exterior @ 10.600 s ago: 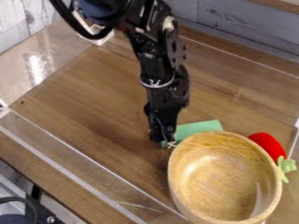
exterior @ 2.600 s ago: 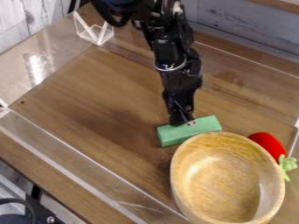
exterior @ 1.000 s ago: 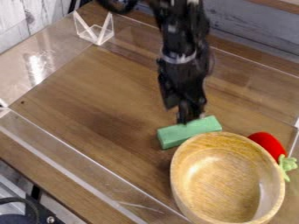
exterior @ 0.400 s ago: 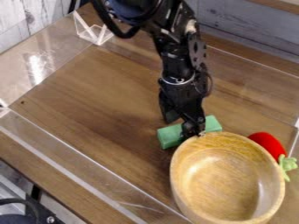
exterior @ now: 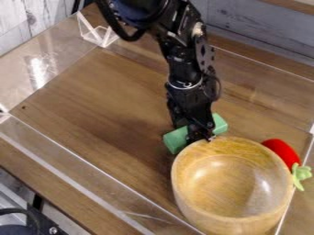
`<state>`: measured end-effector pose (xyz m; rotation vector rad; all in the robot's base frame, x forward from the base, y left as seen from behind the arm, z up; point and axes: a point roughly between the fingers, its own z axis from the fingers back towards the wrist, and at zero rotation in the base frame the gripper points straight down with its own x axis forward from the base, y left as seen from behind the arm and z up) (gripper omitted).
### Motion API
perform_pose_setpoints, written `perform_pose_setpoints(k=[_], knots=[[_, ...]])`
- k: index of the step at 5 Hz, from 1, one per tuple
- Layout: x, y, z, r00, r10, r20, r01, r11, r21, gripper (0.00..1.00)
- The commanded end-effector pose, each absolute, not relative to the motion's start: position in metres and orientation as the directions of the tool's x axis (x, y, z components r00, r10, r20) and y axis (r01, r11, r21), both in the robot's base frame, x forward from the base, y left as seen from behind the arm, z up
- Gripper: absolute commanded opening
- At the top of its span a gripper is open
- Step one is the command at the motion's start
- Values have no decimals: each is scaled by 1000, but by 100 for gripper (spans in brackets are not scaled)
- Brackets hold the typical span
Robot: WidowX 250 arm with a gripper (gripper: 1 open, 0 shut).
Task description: Put the green block in the brown bowl
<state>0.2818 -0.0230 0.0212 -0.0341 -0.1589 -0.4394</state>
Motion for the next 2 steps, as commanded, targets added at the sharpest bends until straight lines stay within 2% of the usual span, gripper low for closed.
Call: perform_pose_setpoints(k=[1, 2], knots=[[289, -25, 42, 889, -418, 188, 421, 907, 27, 0], [290, -25, 54, 894, -409, 181, 410, 912, 36, 0]])
